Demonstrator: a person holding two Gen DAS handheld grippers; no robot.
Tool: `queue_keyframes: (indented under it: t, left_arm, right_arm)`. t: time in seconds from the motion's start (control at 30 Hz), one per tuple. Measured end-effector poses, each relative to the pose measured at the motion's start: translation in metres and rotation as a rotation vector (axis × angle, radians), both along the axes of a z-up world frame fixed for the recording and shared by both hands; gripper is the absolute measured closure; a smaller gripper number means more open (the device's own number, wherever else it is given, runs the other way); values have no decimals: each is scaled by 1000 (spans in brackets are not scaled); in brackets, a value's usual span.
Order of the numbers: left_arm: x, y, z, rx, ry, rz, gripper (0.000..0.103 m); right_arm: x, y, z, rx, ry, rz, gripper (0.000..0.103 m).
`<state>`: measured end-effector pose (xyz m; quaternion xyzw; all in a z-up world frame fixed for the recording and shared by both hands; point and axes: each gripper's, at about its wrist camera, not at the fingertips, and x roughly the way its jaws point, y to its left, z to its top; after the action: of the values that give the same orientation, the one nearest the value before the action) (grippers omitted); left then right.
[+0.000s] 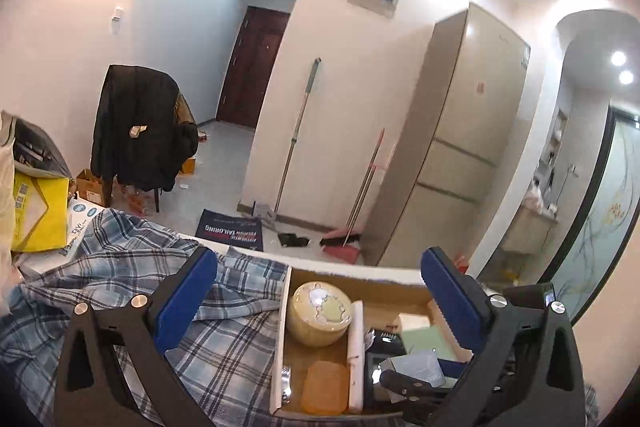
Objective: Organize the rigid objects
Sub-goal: 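Lower the grey box onto the remote and open the right tool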
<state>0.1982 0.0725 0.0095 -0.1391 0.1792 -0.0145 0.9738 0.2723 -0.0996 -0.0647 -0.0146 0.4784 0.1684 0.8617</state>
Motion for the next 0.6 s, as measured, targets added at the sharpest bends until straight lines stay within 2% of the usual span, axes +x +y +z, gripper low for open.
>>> queue_keyframes:
  t: [0.07,0.17,0.27,0.3,0.47,0.6]
  left_arm:
    - [1,-7,1,41,8,-24,0]
    - [-4,-23,2,107,-4,-33,0]
    - [-7,-27,2,86,-16,-80,0]
    - [-8,-28,3,75,-23,-88,0]
    - [-8,-36,2,126,-20,-87,0]
    - [-8,-35,3,121,-14,-89,0]
  right_arm:
    - [-2,0,0,15,-17,-11,39]
    - [0,-4,-3,115,11,-22,39]
    - [2,-5,-7,193,51,-15,39]
    - [3,-4,-9,191,54,-13,39]
    - [4,-2,-12,99,1,-43,34]
    - [3,-11,-2,153,-6,-48,23]
